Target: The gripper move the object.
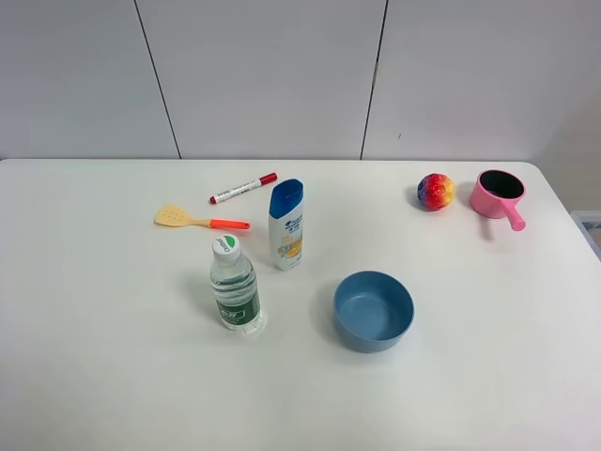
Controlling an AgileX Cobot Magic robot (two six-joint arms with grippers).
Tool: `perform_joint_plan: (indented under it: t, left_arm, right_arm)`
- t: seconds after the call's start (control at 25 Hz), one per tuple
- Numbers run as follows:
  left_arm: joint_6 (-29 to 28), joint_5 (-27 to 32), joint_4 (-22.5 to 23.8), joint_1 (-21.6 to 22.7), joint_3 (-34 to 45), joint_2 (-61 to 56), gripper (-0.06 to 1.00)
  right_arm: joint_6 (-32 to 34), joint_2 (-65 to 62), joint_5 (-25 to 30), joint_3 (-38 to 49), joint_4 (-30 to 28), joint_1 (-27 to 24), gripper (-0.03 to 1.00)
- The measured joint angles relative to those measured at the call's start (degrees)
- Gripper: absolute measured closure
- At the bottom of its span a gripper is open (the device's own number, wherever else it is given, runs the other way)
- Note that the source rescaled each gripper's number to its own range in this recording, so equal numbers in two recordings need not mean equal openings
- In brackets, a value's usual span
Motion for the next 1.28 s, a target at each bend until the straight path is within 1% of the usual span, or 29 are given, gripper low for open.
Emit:
perform_joint_plan:
  t: [0.08,0.24,0.28,0.56,0.8,0.84,0.92,1.04,1.16,1.28]
  left_arm:
    - [0.0,0.0,0.0,0.0,0.0,0.0,-0.06]
    - [0.0,0.0,0.0,0.0,0.0,0.0,-0.06]
    - [0.0,0.0,0.0,0.0,0.0,0.0,-0.06]
    - [0.0,0.0,0.0,0.0,0.0,0.0,-0.06]
    - [0.0,0.0,0.0,0.0,0.0,0.0,-0.06]
    - [0.0,0.0,0.0,0.0,0.0,0.0,-0.06]
    - [0.0,0.0,0.0,0.0,0.0,0.0,-0.06]
    - [0.0,0.0,0.0,0.0,0.0,0.0,-0.06]
    - [0.0,0.0,0.0,0.0,0.0,0.0,-0.06]
    - [0.0,0.0,0.0,0.0,0.0,0.0,-0.06]
  right_arm:
    - [-0.49,-3.35,0.0,2.91,0.12,0.0,0.0]
    - [-1.86,-10.31,0.12,12.98,0.24,0.0,0.01]
    - [-1.86,-10.31,0.12,12.98,0.24,0.0,0.01]
    - [-8.49,-22.34,0.32,32.17,3.67,0.0,0.01]
    - [-10.03,-32.39,0.32,43.89,3.15,0.0,0.01]
    - [-10.1,-35.54,0.32,46.79,2.93,0.42,0.01]
    - [-10.63,-38.13,0.1,49.68,2.67,2.32,0.01]
    - [-11.58,-40.8,-1.38,52.9,1.17,6.0,0.01]
    - [-11.52,-42.18,-2.12,55.3,-0.63,8.14,0.01]
    - [-8.55,-44.01,-3.62,58.55,-1.16,8.62,0.01]
